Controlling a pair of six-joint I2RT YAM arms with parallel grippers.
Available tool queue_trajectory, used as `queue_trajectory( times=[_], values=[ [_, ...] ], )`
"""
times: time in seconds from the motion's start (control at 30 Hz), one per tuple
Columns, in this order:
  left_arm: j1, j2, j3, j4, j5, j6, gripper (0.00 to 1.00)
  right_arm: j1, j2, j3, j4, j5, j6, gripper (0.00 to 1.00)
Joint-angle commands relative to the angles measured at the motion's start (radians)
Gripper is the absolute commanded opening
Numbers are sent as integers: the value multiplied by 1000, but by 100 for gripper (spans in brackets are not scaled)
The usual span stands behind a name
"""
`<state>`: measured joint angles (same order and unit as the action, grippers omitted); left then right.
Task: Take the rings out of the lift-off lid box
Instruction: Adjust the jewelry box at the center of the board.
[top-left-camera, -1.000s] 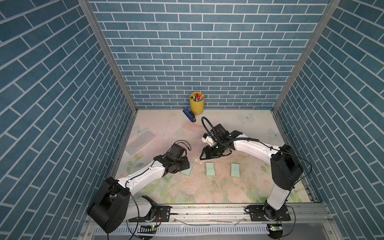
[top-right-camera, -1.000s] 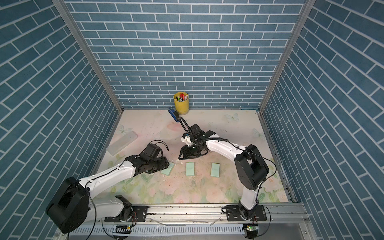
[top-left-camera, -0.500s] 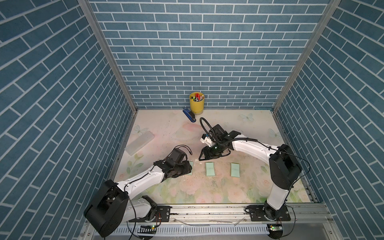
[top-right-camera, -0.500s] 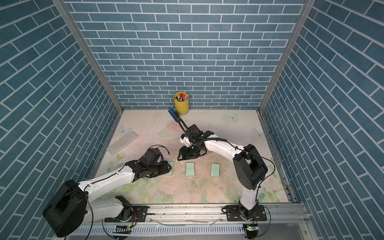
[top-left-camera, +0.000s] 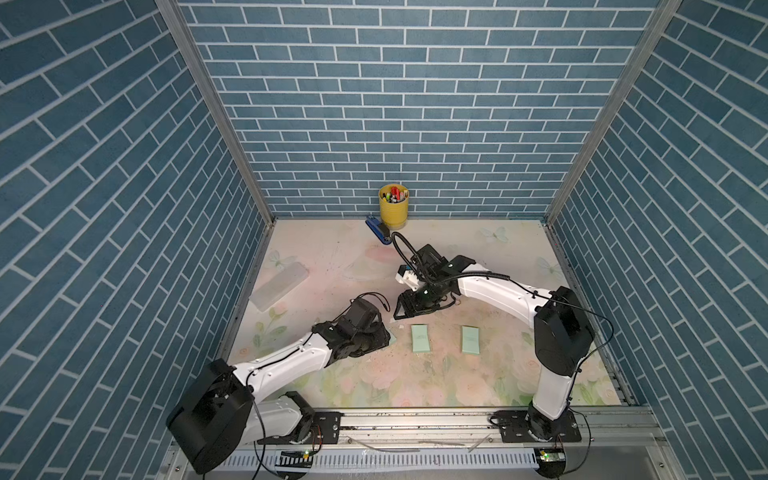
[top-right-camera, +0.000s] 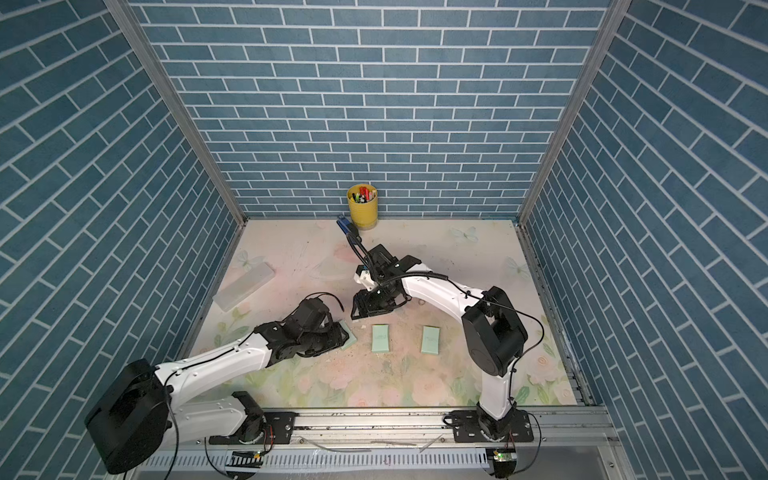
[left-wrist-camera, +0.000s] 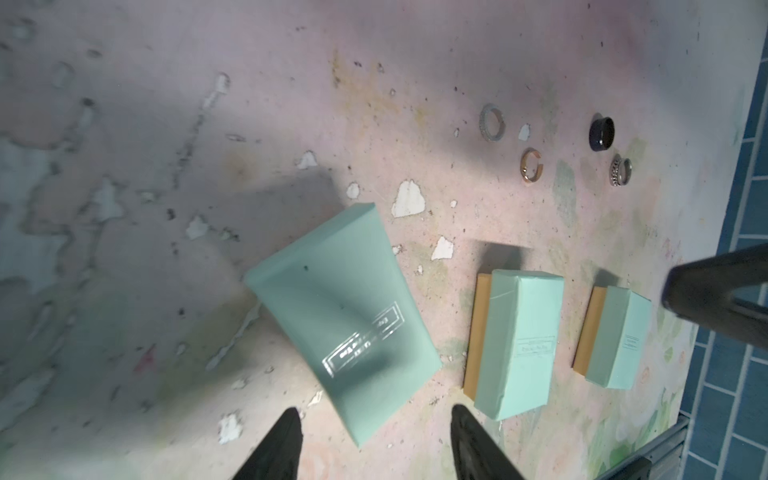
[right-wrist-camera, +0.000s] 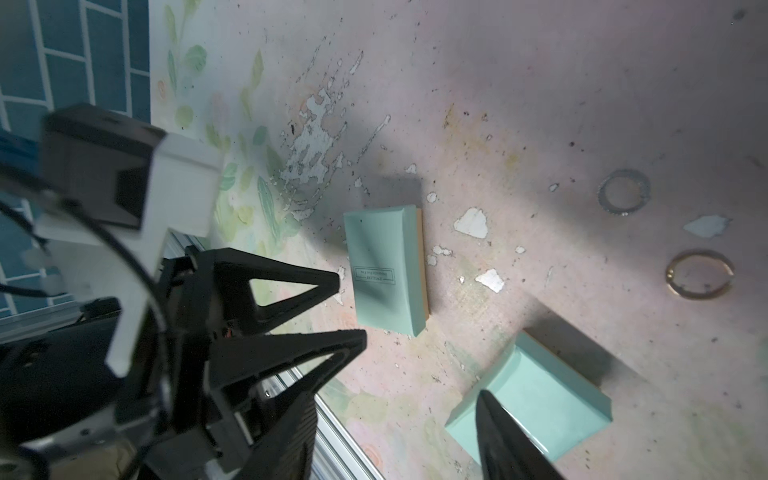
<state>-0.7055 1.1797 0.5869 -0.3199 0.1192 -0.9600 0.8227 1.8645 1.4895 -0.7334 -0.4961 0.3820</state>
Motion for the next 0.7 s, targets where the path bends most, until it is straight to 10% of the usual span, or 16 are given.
queue_trajectory(
  times=[0.0, 0.67],
  values=[
    [1, -79, 70, -250, -140, 13, 60, 27, 41, 87, -118, 85, -93, 65],
    [308, -152, 126, -366, -169, 231, 65, 221, 377, 468, -337, 343, -115, 78]
  ],
)
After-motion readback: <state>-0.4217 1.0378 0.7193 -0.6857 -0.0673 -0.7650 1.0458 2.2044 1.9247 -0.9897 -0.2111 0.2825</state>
